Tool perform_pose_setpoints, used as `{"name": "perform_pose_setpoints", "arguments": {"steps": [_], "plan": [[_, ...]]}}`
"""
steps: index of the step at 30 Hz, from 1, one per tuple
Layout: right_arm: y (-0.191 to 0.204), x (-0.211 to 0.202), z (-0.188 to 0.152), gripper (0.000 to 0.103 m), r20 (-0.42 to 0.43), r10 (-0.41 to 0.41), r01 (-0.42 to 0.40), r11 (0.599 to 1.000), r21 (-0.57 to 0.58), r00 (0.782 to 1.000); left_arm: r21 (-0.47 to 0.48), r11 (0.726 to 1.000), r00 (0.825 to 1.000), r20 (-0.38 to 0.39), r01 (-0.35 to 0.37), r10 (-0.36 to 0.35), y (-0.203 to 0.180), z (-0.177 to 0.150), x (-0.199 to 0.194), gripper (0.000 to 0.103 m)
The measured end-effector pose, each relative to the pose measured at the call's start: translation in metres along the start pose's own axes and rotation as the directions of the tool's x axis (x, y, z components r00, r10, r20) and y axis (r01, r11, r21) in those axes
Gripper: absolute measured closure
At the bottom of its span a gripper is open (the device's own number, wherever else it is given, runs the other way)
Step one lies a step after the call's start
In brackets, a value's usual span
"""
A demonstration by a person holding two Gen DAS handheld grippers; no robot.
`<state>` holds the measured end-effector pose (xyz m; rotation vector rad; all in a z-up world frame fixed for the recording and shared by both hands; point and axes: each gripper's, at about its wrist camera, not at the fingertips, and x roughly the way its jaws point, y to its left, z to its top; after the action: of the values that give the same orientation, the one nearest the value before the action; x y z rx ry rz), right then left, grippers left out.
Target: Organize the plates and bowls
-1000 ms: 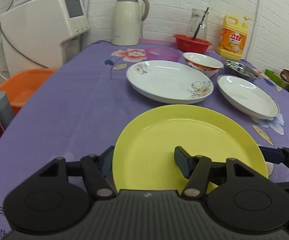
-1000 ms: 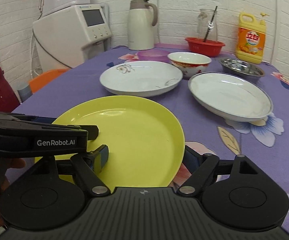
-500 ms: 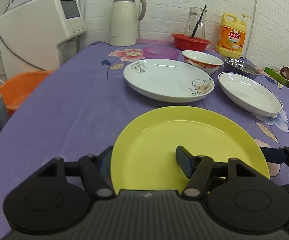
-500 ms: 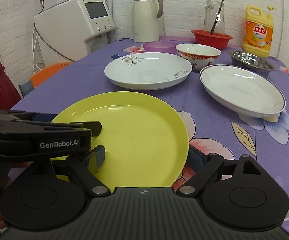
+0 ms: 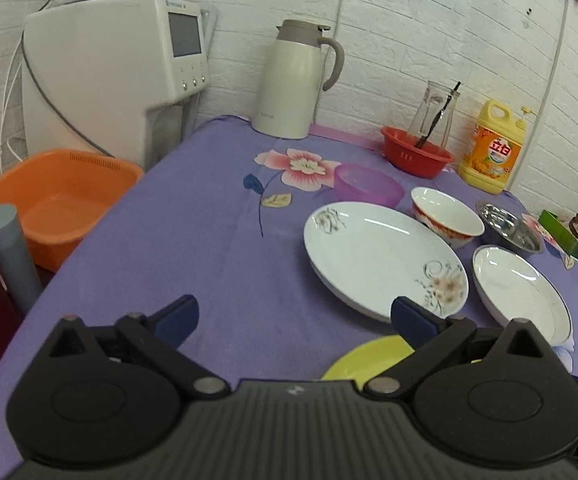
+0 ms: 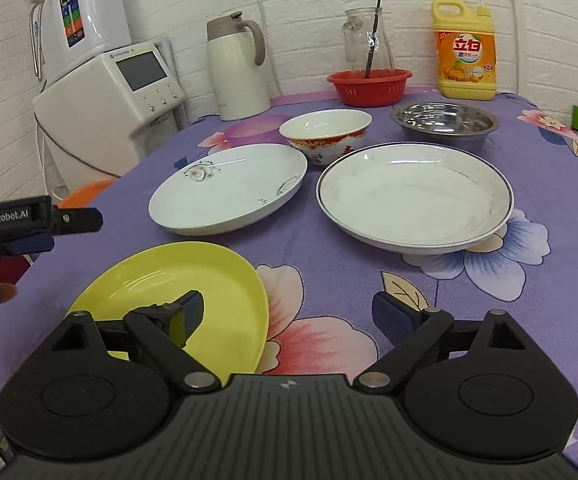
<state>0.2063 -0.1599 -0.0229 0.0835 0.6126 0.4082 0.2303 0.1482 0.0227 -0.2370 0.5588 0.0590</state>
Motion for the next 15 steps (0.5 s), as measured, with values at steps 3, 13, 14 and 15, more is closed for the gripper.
{"name": "perform_pose_setpoints", "arguments": {"steps": [3, 13, 14, 15], "plan": [[-0.001, 0.009, 0.011, 0.0, -0.004, 0.014, -0.014, 1.0, -0.017, 1.0, 0.001, 1.0, 1.0, 0.02, -0.007, 0.007, 0.004, 0.024, 0.01, 0.001], [0.027, 0.078, 0.085, 0.0, 0.059, 0.067, -0.054, 0.979, -0.198, 0.996, 0.024, 0.998, 0.998, 0.006, -0.057, 0.057, 0.001, 0.063, 0.057, 0.001], [0.03, 0.089, 0.09, 0.0, 0.045, 0.065, -0.055, 0.976, -0.209, 0.997, 0.025, 0.998, 0.998, -0.01, -0.057, 0.057, 0.003, 0.059, 0.063, 0.001], [0.031, 0.099, 0.092, 0.0, 0.035, 0.064, -0.055, 0.975, -0.214, 0.997, 0.023, 0.998, 0.998, -0.022, -0.057, 0.058, 0.005, 0.057, 0.068, 0.001]]}}
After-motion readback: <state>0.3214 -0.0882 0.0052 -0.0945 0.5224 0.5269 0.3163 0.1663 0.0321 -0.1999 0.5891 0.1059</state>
